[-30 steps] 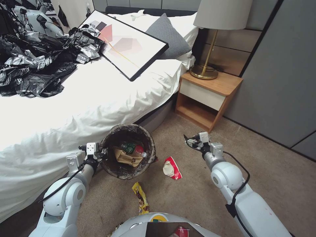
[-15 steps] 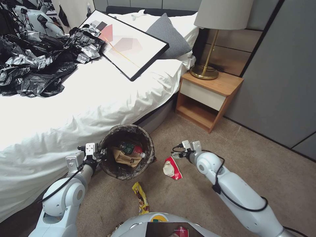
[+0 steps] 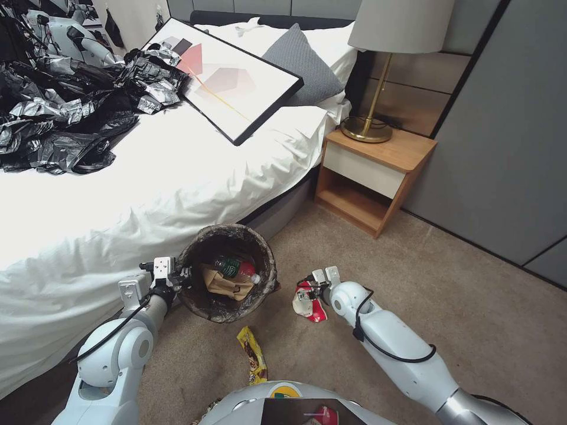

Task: Pick up the trash bin, then pick up the garbage from the floor and place it into the trash bin.

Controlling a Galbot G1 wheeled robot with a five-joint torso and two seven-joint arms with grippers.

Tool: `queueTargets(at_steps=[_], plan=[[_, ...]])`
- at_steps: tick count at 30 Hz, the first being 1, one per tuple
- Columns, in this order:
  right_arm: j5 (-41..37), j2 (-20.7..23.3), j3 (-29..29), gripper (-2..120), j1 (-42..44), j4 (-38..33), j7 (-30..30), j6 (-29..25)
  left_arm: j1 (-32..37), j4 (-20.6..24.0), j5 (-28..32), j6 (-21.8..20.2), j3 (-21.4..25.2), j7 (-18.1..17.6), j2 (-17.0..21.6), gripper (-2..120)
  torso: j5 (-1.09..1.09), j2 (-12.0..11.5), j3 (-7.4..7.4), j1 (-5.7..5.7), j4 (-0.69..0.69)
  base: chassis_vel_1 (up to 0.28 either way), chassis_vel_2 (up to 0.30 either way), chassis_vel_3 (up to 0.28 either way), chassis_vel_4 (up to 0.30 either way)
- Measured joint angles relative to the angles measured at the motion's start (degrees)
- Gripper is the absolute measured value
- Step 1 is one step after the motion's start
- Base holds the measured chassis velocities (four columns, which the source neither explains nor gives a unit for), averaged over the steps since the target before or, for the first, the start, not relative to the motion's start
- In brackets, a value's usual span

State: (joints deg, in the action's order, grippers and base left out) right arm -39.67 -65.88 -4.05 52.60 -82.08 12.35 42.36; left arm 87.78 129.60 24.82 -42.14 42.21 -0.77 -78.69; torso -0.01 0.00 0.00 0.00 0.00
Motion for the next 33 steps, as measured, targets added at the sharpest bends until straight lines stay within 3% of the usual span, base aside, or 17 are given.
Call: queueTargets(at_steps=[12,17,33], plan=[[6.56,-3.84,-2.57,99,-0.65,6.16,-4.04,-2.09,-0.09,-0.41,-0.19,0.00,-0.16,0.37,-0.12,0,-0.01,0.00,0.00,0.00,0.00,0.000,0.000,0.000,0.000],[8.69,-5.59,-3.75,80,-2.60,11.18,-5.35,-3.73,0.31,-0.23,-0.22,0.00,0.09,0.48,-0.15,0,-0.02,0.00,-0.01,0.00,0.00,0.000,0.000,0.000,0.000],[9.72,-5.54,-2.35,22,-1.57,12.68,-6.95,-4.87,0.09,-0.30,-0.07,0.00,0.09,0.48,0.56,0,0.03,0.01,-0.01,0.00,0.02,0.000,0.000,0.000,0.000]])
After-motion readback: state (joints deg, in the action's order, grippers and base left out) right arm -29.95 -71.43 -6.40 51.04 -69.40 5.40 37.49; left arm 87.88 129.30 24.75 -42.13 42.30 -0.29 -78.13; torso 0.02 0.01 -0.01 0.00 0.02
